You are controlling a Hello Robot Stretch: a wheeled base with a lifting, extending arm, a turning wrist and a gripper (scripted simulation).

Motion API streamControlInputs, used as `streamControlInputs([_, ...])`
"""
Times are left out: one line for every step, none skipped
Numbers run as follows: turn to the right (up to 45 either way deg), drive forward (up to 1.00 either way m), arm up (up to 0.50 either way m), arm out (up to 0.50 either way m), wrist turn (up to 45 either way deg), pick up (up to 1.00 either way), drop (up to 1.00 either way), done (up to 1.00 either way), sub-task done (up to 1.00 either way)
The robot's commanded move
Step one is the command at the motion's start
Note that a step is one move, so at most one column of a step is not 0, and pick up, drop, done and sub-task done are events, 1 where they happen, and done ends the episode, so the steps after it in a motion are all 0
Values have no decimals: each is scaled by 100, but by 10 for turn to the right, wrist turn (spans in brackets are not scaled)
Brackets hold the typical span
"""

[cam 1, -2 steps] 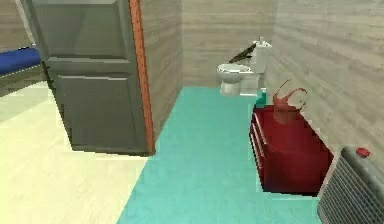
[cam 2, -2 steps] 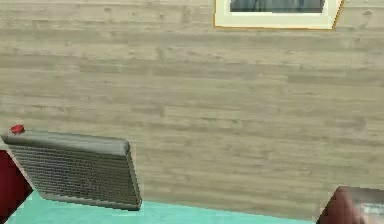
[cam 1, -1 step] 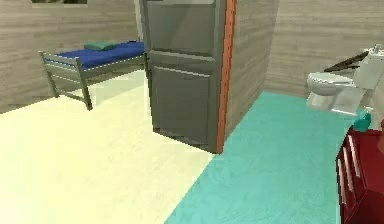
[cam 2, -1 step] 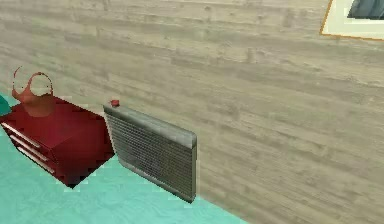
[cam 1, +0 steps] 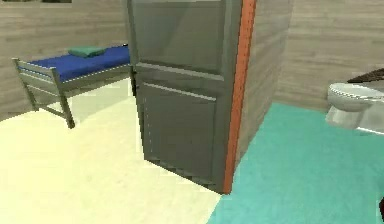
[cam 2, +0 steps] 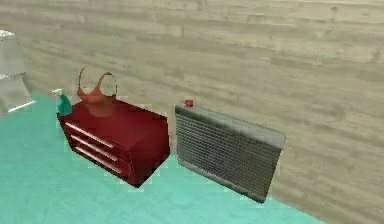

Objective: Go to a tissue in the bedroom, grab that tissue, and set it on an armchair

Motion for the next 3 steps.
streamControlInputs([-450, 0, 0, 0, 0, 0, 0, 0, 0])
streamControlInputs([-150, 0, 0, 0, 0, 0, 0, 0, 0])
streamControlInputs([-30, 0, 0, 0, 0, 0, 0, 0, 0])
